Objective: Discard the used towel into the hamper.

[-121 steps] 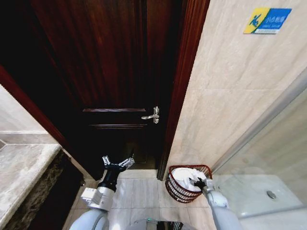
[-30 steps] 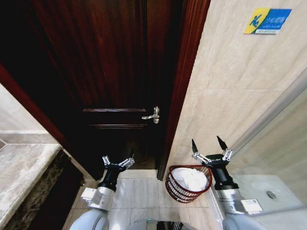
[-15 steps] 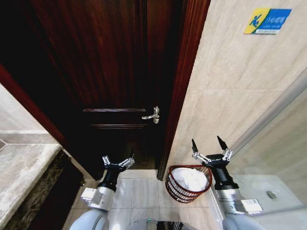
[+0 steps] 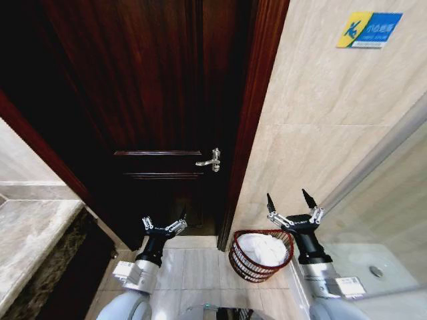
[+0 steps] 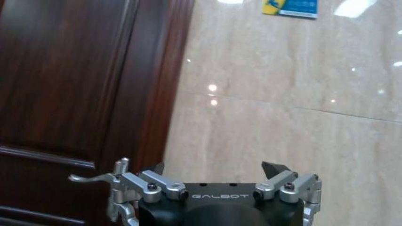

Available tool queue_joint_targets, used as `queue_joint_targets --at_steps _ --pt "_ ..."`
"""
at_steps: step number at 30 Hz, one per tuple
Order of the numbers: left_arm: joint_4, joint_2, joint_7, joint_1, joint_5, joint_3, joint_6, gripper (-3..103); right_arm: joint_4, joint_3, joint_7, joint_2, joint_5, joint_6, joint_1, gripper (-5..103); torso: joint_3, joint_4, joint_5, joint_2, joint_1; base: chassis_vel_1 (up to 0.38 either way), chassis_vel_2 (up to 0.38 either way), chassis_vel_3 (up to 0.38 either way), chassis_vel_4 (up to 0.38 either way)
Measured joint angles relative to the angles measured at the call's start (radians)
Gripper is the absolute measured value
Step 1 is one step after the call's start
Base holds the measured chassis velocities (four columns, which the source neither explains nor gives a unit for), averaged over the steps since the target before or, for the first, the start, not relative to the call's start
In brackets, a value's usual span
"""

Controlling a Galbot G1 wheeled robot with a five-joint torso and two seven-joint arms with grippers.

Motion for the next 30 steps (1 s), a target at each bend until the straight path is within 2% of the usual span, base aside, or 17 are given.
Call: queue_joint_targets --at_steps 13,17,30 --pt "0.0 0.0 0.0 0.0 0.0 0.001 0.0 100 0.0 0.001 0.0 0.0 0.0 0.0 0.0 100 0.0 -0.0001 0.0005 0.0 0.0 -0.147 -0.159 0.142 0.153" --pt "0.0 0.0 0.0 0.0 0.0 0.0 0.0 100 0.0 0.0 0.0 0.0 0.0 0.0 0.0 100 0.0 -0.0001 -0.0008 0.0 0.0 0.042 0.047 -0.038 -0.027" --pt "0.0 0.0 0.0 0.0 0.0 0.0 0.0 100 0.0 0.0 0.0 0.0 0.0 0.0 0.0 100 0.0 0.0001 0.0002 0.0 0.0 0.021 0.025 -0.003 -0.002"
